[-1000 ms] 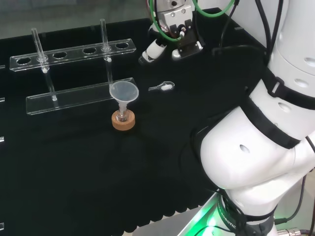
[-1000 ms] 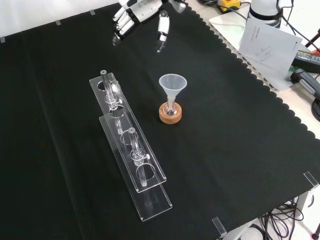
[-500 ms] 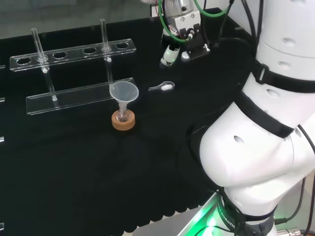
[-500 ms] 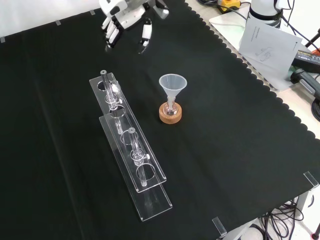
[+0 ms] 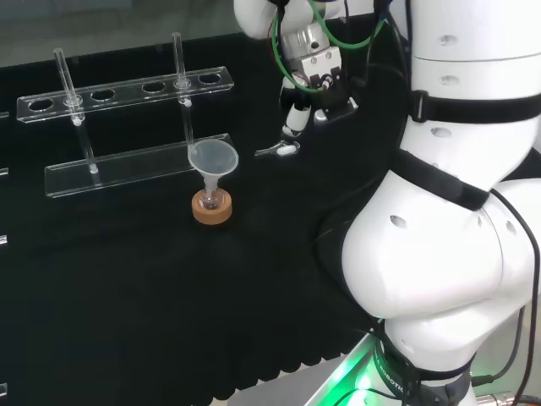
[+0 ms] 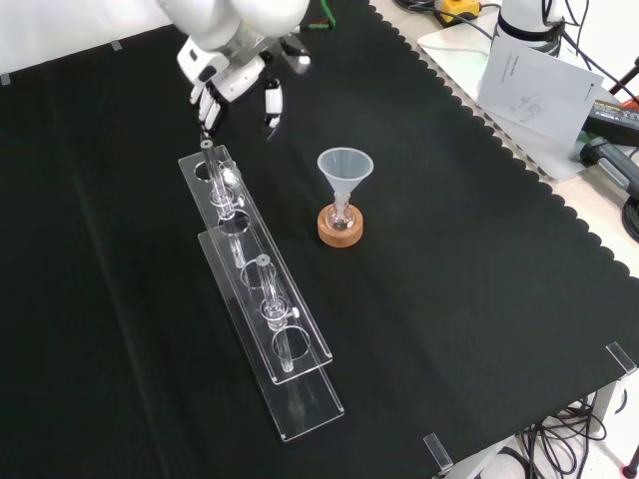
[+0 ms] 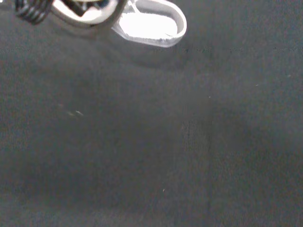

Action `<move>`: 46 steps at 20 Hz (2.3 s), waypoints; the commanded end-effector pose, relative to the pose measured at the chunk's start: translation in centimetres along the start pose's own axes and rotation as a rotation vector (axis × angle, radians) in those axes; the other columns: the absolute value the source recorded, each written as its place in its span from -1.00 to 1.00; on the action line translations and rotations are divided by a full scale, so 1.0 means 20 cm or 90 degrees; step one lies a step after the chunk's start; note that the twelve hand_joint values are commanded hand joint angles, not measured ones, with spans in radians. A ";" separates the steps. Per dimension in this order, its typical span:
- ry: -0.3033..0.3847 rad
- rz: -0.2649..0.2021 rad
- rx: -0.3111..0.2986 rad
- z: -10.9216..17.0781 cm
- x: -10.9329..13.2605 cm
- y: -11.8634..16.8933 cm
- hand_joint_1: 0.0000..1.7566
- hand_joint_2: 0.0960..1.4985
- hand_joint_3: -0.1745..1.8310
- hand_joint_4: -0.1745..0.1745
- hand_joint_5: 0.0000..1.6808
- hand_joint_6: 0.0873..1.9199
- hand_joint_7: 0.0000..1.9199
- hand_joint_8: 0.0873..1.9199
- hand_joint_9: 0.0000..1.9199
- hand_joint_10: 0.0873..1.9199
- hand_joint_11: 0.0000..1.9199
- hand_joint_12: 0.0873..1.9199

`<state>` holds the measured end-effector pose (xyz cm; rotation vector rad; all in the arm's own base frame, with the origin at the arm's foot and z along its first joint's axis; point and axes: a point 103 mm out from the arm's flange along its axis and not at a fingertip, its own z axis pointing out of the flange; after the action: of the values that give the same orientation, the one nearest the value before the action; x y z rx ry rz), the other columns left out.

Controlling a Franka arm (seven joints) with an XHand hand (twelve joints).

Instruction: Pick up the weighing funnel.

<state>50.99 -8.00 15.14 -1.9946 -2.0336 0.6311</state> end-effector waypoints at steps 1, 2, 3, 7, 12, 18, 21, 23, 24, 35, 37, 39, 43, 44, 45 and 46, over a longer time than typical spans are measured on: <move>-0.009 -0.026 0.000 0.08 -0.08 0.20 0.02 -0.23 -0.27 -0.08 -0.32 -1.00 -0.51 -0.39 -0.32 -0.54 -0.58 0.35; -0.010 -0.029 0.001 0.09 -0.09 0.21 0.02 -0.24 -0.26 -0.08 -0.32 -1.00 -0.51 -0.39 -0.32 -0.54 -0.58 0.35; -0.010 -0.031 0.004 0.10 -0.09 0.22 0.02 -0.24 -0.26 -0.08 -0.32 -1.00 -0.51 -0.39 -0.32 -0.53 -0.58 0.35; -0.012 -0.041 0.015 0.13 -0.09 0.24 0.02 -0.25 -0.25 -0.08 -0.32 -1.00 -0.51 -0.39 -0.32 -0.53 -0.58 0.35; -0.010 -0.049 0.019 0.16 -0.07 0.25 0.01 -0.26 -0.24 -0.08 -0.32 -1.00 -0.52 -0.39 -0.31 -0.53 -0.58 0.35; -0.013 -0.052 0.015 0.19 -0.03 0.25 0.01 -0.29 -0.21 -0.09 -0.31 -1.00 -0.52 -0.38 -0.29 -0.53 -0.58 0.36; -0.028 -0.051 0.012 0.22 -0.01 0.26 0.00 -0.29 -0.20 -0.08 -0.30 -1.00 -0.51 -0.38 -0.28 -0.53 -0.58 0.36; -0.037 -0.047 0.007 0.23 0.00 0.27 0.00 -0.29 -0.20 -0.07 -0.29 -1.00 -0.50 -0.38 -0.28 -0.53 -0.58 0.36; -0.040 -0.046 0.005 0.24 0.01 0.28 0.00 -0.29 -0.20 -0.07 -0.27 -1.00 -0.50 -0.38 -0.28 -0.53 -0.58 0.36; -0.054 -0.035 -0.005 0.27 0.01 0.34 -0.02 -0.27 -0.21 0.04 -0.08 -0.94 -0.45 -0.38 -0.25 -0.54 -0.55 0.34; -0.055 -0.034 -0.010 0.27 0.01 0.35 -0.02 -0.26 -0.21 0.06 -0.04 -0.91 -0.44 -0.39 -0.24 -0.55 -0.55 0.34; -0.056 -0.033 -0.012 0.26 0.01 0.35 -0.01 -0.24 -0.22 0.10 -0.02 -0.78 -0.42 -0.41 -0.23 -0.57 -0.54 0.33; -0.056 -0.034 -0.010 0.26 0.00 0.35 -0.01 -0.23 -0.23 0.13 -0.07 -0.52 -0.39 -0.41 -0.20 -0.58 -0.54 0.33; -0.057 -0.033 -0.008 0.26 0.00 0.36 -0.01 -0.22 -0.23 0.13 -0.07 -0.50 -0.39 -0.41 -0.20 -0.58 -0.54 0.33; -0.057 -0.033 -0.007 0.26 0.00 0.36 0.00 -0.22 -0.23 0.12 -0.08 -0.47 -0.39 -0.41 -0.20 -0.59 -0.53 0.33; -0.058 -0.033 -0.006 0.26 0.00 0.36 0.00 -0.22 -0.23 0.12 -0.09 -0.45 -0.39 -0.41 -0.20 -0.59 -0.53 0.33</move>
<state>55.03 -8.77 7.31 -1.9478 -2.1393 0.7075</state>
